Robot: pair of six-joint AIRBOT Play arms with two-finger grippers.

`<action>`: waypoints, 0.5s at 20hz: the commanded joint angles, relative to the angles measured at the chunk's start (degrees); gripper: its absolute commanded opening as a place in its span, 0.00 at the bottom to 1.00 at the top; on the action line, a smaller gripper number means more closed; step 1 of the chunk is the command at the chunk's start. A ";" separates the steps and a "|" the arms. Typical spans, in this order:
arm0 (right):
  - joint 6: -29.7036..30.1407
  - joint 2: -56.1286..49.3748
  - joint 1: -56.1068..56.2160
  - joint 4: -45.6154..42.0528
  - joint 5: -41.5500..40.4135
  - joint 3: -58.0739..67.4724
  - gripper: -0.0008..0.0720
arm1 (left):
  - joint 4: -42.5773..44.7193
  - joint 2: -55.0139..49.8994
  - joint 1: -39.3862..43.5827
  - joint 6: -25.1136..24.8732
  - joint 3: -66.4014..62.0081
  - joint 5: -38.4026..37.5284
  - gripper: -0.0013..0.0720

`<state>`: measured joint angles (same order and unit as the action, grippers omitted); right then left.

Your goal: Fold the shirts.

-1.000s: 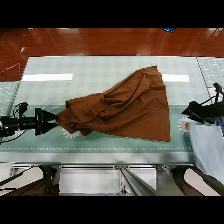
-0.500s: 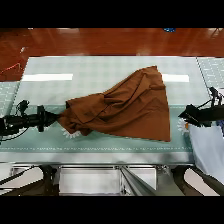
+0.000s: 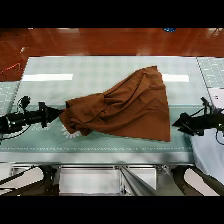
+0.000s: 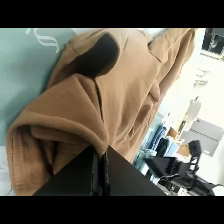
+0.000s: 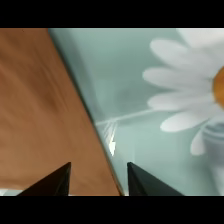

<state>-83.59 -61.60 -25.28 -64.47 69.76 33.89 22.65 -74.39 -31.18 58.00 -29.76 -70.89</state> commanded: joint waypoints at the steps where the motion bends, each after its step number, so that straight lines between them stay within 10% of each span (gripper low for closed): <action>1: 1.84 0.04 -0.02 0.46 2.43 -3.54 0.57 | -0.44 -0.04 0.04 -0.57 0.00 -0.20 0.04; 10: 3.37 -5.77 2.64 -0.74 3.72 -3.54 0.57 | -0.44 -0.04 0.15 -1.86 0.00 -0.09 0.04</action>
<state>-81.08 -64.38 -24.27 -65.69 74.11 30.46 22.24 -74.39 -31.07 56.42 -29.76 -71.05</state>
